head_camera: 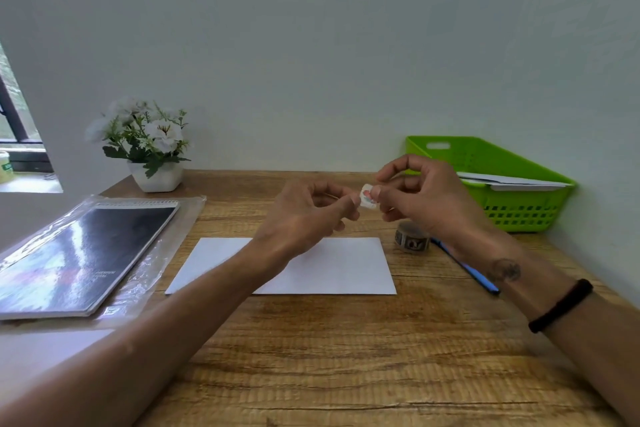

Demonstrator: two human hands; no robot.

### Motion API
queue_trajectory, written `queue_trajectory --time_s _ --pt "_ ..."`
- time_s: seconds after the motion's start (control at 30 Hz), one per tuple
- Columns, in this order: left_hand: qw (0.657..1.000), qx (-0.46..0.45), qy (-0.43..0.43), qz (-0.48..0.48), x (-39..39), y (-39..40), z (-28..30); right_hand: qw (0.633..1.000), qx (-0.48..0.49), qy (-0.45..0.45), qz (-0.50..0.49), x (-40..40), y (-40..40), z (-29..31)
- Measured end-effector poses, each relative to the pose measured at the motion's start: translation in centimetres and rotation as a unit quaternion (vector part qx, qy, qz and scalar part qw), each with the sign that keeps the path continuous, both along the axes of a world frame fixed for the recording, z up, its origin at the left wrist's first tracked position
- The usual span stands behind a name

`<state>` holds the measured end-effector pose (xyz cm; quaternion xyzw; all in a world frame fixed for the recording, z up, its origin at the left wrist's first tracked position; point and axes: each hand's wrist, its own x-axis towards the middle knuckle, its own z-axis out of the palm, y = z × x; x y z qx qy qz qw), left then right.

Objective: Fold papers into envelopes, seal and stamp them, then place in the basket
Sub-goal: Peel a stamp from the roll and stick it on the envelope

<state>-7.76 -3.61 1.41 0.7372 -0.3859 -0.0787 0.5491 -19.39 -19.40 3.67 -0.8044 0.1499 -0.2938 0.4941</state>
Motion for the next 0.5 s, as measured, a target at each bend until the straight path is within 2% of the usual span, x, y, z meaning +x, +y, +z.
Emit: queue_trajectory --time_s 0.13,0.2,0.3,0.5 --pt "0.976 0.103 -0.19 0.007 1.0 0.4 0.2 0.992 -0.09 0.092 -0.002 -0.7 -0.5 1.1" --pt "0.961 0.161 -0.224 -0.023 1.2 0.5 0.2 0.983 -0.119 0.14 0.007 -0.8 -0.5 1.0" --pt "0.944 0.231 -0.226 -0.066 1.5 0.4 -0.2 0.97 -0.159 0.184 0.017 -0.8 -0.2 0.9" --pt "0.953 0.235 -0.168 -0.093 2.1 0.4 -0.6 0.968 -0.151 0.197 0.038 -0.8 -0.2 0.9"
